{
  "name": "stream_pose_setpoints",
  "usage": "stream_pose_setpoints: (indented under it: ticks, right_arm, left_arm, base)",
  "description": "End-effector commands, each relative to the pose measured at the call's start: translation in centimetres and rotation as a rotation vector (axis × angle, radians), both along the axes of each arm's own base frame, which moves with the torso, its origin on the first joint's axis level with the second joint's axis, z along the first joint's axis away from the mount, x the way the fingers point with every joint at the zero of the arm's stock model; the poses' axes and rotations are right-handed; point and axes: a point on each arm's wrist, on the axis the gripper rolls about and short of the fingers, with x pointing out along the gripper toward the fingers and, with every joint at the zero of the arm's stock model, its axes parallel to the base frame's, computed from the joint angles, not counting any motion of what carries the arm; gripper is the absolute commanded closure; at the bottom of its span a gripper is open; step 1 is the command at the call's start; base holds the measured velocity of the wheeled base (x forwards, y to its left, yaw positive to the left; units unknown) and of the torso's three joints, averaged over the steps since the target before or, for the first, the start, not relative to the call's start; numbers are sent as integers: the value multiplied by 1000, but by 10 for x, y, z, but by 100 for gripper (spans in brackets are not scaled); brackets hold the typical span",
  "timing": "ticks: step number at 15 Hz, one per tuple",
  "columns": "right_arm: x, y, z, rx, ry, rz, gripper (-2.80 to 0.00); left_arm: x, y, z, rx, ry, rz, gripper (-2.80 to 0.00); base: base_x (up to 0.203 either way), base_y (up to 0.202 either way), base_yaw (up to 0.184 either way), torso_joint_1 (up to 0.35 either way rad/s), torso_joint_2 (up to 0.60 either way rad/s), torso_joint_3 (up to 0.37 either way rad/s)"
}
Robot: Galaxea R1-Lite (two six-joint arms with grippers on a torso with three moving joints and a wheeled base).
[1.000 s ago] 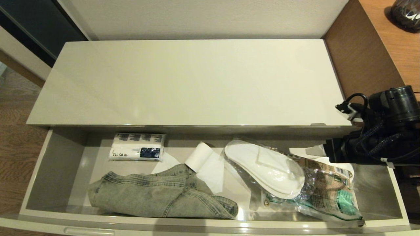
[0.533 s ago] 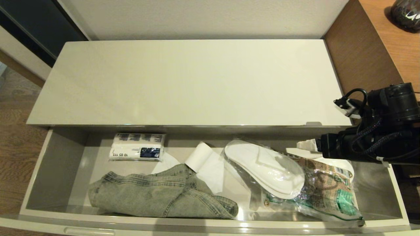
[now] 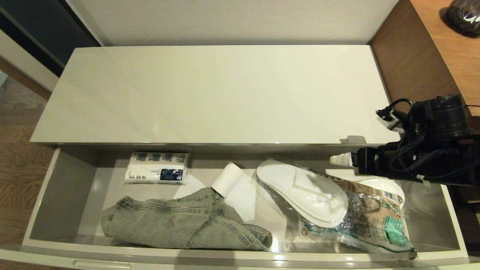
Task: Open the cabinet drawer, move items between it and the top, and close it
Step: Take out the disposable slippers from the drawer
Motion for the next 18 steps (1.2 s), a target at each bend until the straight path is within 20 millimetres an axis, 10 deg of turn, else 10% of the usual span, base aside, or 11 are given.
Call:
stream_pose_setpoints:
  ticks: [1, 18]
  right_arm:
    - [7, 2, -7, -5, 18, -1, -280]
    - [34, -2, -56, -27, 114, -27, -280]
  left_arm:
    - [0, 0, 0, 0, 2, 2, 0]
    - [0, 0, 0, 3, 3, 5, 0]
  base:
    - [0, 0, 0, 0, 0, 0]
    - [0, 0, 0, 0, 0, 0]
